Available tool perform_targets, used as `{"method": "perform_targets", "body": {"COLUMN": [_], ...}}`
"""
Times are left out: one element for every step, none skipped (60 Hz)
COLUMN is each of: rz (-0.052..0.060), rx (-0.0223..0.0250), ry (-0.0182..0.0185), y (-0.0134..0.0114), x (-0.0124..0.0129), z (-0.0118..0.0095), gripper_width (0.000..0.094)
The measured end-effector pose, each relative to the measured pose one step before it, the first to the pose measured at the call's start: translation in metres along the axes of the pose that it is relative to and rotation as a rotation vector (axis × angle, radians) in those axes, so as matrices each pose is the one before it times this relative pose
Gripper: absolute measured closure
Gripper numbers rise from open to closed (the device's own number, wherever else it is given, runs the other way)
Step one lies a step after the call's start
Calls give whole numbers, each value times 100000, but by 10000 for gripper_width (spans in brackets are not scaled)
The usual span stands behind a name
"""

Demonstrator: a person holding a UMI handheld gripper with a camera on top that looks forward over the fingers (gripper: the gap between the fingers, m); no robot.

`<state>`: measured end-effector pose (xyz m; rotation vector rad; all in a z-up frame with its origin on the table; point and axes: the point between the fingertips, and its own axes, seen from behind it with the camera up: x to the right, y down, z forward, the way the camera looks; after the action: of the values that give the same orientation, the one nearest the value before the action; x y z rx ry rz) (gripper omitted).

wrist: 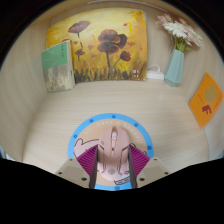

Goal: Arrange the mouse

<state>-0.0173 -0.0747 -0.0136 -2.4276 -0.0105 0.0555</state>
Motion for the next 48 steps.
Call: {"method": "perform_targets", "body": {"rz": [72, -310, -499, -475, -539, -572, -570, -584, -480, -17, 209, 385, 527, 558, 401, 246, 0, -89, -248, -105, -189, -262, -337, -312, -298, -252, -341, -250, -199, -192, -204, -242, -172, -87, -78, -120, -166, -212, -179, -123, -64, -26, -278, 15, 78, 28, 33, 18], "rx": [-402, -359, 111, -173, -638, -857, -886, -992, -543, 12, 553, 824, 1047, 1048, 1088, 1128, 1041, 868, 691, 653, 738, 843, 956, 1106, 1216, 989, 1205, 1133, 1021, 996, 1003, 913, 826, 576, 640, 597, 560, 564, 560, 447, 206, 137, 901, 219, -143, 172, 224, 307], "ry": [-128, 40, 191, 411, 150, 395, 208, 104, -554, -689, -455, -403, -495, -402, -273, -99, 69, 226, 256, 441, 309, 181, 89, 132, 174, 260, 293, 252, 209, 185, 113, 87, 55, 23, 266, 304, 257, 202, 130, 63, -37, -48, 192, -22, -37, 54, 108, 161], "y": [73, 36, -80, 16, 98, 127, 92, 82, -50, -205, -292, -406, -469, -493, -531, -532, -536, -510, -484, -512, -502, -553, -568, -612, -632, -626, -546, -523, -517, -494, -451, -397, -304, -369, -295, -268, -237, -186, -171, -100, -58, -33, 191, -40, -128, -14, 9, 16], "x": [-9, -7, 13, 35, -38, 11, 6, -86, -159, -275, -154, -224, -237, -232, -205, -185, -143, -113, -39, -134, -198, -227, -223, -202, -183, -213, -160, -161, -227, -234, -255, -248, -216, -169, -210, -219, -229, -237, -290, -289, -307, -292, -277, -242, -243, -212, -212, -201], "z": [84, 30, -6, -5, -5, 8, -51, -112, -208, -423, -367, -391, -428, -467, -493, -501, -529, -552, -407, -621, -620, -646, -648, -656, -634, -658, -628, -580, -594, -571, -563, -532, -527, -487, -487, -492, -491, -485, -439, -416, -421, -433, -262, -420, -545, -399, -399, -371], "gripper_width": [448, 435, 423, 407, 382, 342, 292, 242, 195, 158, 139, 135, 139, 142, 140, 141, 142, 142, 144, 144, 146, 147, 151, 150, 151, 149, 150, 150, 150, 149, 149, 151, 150, 149, 149, 149, 149, 147, 149, 149, 150, 148, 149, 148, 147, 144, 140, 138]}}
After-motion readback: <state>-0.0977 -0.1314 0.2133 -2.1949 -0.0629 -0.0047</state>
